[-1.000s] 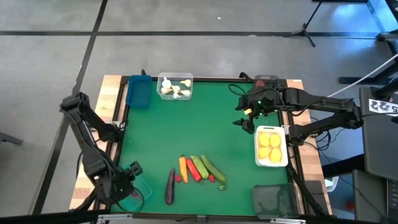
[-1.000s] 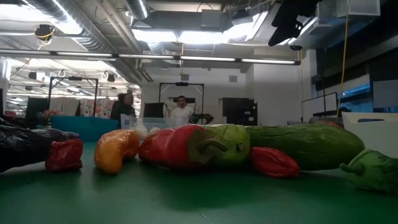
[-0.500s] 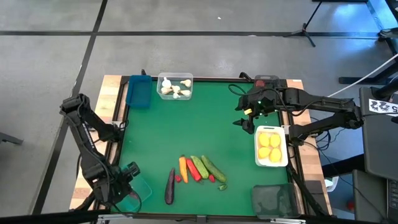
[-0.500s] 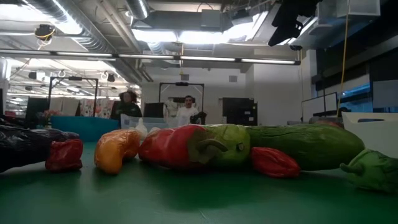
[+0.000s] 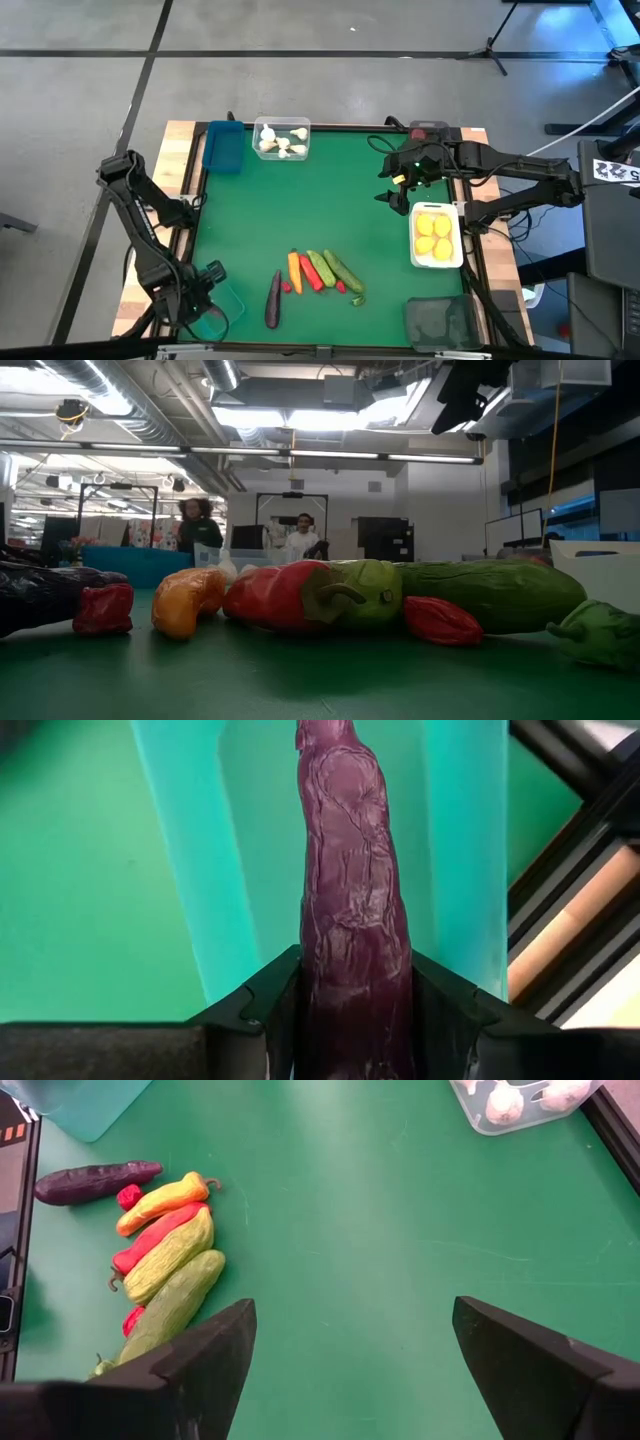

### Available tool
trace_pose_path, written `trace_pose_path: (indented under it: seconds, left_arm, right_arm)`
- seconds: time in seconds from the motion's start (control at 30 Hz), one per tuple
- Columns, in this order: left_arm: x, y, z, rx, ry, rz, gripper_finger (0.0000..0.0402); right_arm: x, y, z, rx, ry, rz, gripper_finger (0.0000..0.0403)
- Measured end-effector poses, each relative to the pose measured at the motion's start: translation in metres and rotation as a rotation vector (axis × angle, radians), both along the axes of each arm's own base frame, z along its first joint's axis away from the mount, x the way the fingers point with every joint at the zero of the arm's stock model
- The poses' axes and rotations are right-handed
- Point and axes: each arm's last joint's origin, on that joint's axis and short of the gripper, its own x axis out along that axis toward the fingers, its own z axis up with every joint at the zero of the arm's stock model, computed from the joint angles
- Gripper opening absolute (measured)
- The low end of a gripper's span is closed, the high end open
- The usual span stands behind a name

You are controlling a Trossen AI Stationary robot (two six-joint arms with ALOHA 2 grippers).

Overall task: Sort produce into baskets
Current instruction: Put the purple eggplant into the light green bin

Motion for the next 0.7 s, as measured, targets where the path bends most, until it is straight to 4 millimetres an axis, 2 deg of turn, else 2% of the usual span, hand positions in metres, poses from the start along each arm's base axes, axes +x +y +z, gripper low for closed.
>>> trace_pose_path:
  seconds: [0.2,0.4,0.7]
  left_arm:
    - [0.002,-0.004,0.0,-0.043,-0.03,-0.047,0.0145]
    - [0.004,-0.007,-0.008,-0.102,-0.051,-0.059,0.0145]
    - [0.006,-0.01,-0.019,-0.152,-0.067,0.024,0.0145]
  right_arm:
    - [0.0,0.0,0.0,-0.001,0.0,0.0,0.0335]
    - [0.0,0.0,0.0,-0.001,0.0,0.0,0.0335]
    - [0.0,0.0,0.0,-0.001,0.001,0.0,0.0335]
